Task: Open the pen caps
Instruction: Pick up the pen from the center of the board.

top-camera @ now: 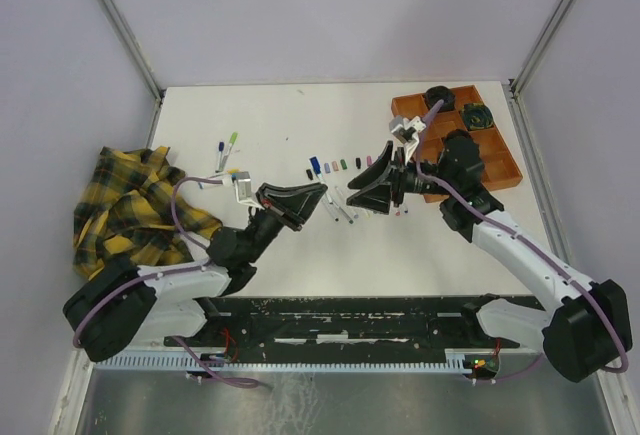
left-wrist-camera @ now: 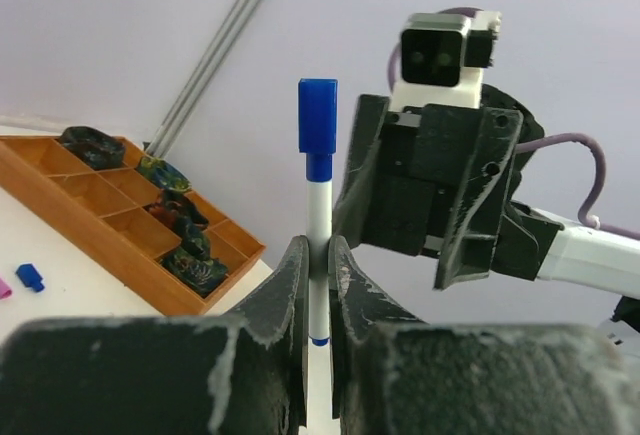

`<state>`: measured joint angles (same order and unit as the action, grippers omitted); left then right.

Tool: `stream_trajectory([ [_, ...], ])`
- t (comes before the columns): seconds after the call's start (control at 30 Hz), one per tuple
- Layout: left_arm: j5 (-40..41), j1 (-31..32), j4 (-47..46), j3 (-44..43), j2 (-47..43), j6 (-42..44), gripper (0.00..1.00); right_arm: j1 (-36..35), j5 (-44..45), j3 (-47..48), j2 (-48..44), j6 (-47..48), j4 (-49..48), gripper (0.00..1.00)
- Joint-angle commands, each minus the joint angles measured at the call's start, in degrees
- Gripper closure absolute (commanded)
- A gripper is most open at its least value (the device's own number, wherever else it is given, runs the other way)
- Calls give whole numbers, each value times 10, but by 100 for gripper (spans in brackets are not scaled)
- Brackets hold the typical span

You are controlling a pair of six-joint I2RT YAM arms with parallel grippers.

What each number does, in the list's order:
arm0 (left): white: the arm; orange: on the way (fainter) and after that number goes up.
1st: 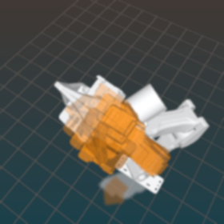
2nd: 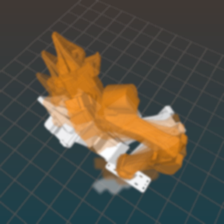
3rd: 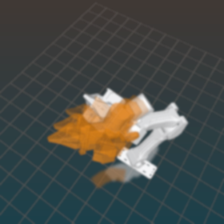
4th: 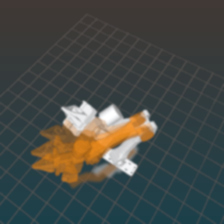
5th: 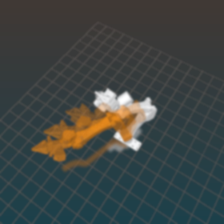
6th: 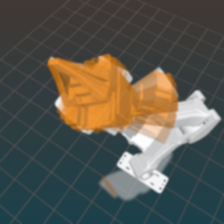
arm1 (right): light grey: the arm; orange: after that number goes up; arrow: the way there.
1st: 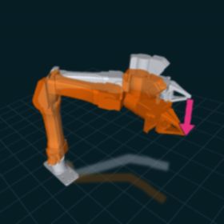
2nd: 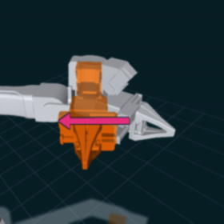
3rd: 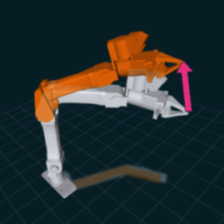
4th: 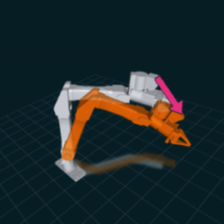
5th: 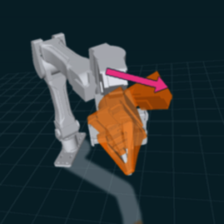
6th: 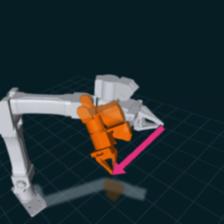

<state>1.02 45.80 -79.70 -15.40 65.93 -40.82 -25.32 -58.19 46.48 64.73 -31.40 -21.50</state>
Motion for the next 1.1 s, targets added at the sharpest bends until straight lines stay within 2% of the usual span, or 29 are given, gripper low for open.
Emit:
stream_trajectory([
  [0.0,27,35,-109,-36,43,61,97,-21,16,22,11,57,41,37],
  [0.2,38,65,-142,-55,89,77,97,-39,29,36,26,95,91,43],
  [0.37,39,76,-155,-65,116,75,97,-46,31,38,29,98,96,49],
  [0.67,49,91,-184,-66,146,76,97,-50,30,44,37,98,105,66],
  [0.97,49,92,-193,-61,144,71,97,-51,26,50,44,87,107,67],
  [1.07,47,93,-193,-61,143,69,97,-51,23,51,49,79,104,71],
])
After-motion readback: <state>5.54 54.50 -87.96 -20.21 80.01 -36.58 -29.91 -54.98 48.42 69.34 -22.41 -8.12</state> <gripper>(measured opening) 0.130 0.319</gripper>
